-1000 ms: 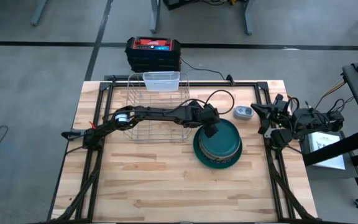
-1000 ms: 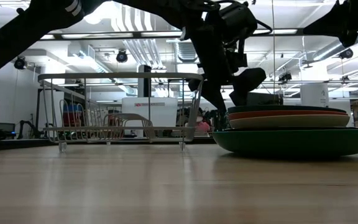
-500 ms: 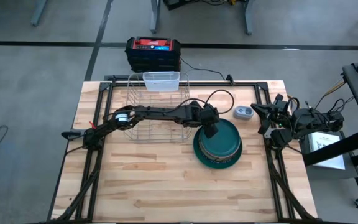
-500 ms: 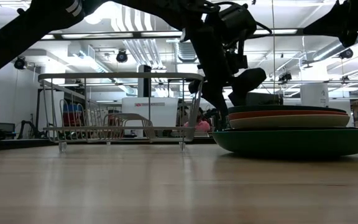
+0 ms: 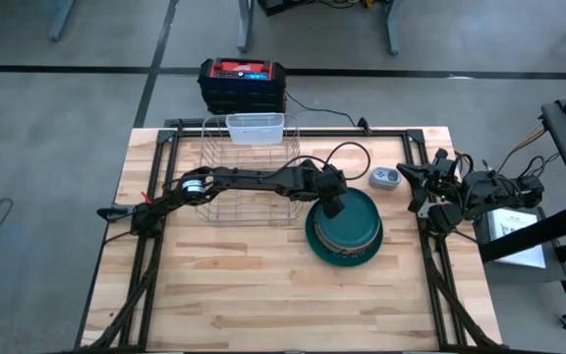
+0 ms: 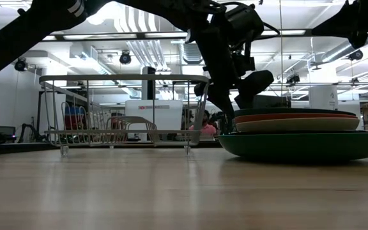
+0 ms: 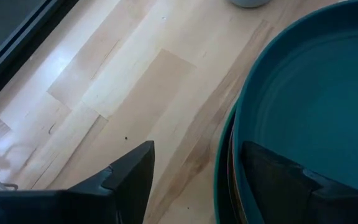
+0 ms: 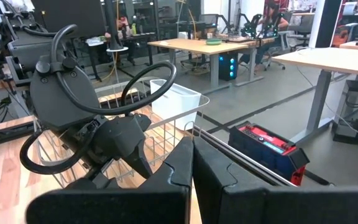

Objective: Sort dishes
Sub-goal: Put the dark green plate into the dish rack

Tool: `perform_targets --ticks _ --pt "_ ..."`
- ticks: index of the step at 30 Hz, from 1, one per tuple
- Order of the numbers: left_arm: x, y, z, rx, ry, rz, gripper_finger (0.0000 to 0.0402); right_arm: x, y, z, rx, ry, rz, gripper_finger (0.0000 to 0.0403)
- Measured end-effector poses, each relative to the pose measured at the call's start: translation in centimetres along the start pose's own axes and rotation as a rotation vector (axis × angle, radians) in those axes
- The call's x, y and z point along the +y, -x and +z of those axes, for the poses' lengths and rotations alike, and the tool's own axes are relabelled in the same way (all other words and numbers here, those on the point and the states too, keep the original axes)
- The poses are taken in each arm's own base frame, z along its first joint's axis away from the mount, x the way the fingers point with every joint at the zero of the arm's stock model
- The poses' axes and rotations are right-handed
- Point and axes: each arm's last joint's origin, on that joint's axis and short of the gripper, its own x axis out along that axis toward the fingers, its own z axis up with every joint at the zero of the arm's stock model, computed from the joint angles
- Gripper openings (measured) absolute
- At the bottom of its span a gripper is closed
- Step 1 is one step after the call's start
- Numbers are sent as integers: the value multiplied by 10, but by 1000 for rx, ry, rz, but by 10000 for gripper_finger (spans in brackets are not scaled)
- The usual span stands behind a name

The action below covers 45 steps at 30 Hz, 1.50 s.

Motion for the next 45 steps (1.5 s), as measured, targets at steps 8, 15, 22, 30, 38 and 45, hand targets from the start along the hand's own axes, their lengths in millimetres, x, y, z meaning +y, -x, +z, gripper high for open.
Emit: perform_targets --ticks 8,15,22,30,38,45 --pt "0 0 0 -1 -1 0 230 0 0 0 0 3 0 0" --pt "0 0 0 -3 -1 4 180 0 0 0 0 4 -1 0" --pt "0 0 0 -7 1 2 69 0 0 0 0 4 -2 0" --pt "-1 4 5 -22 7 -5 19 0 0 0 0 4 -2 0" --pt "-7 14 13 -61 -6 -26 16 0 0 0 0 10 -1 0" --pt "-12 23 19 -90 -11 -43 16 0 0 0 0 20 -1 0"
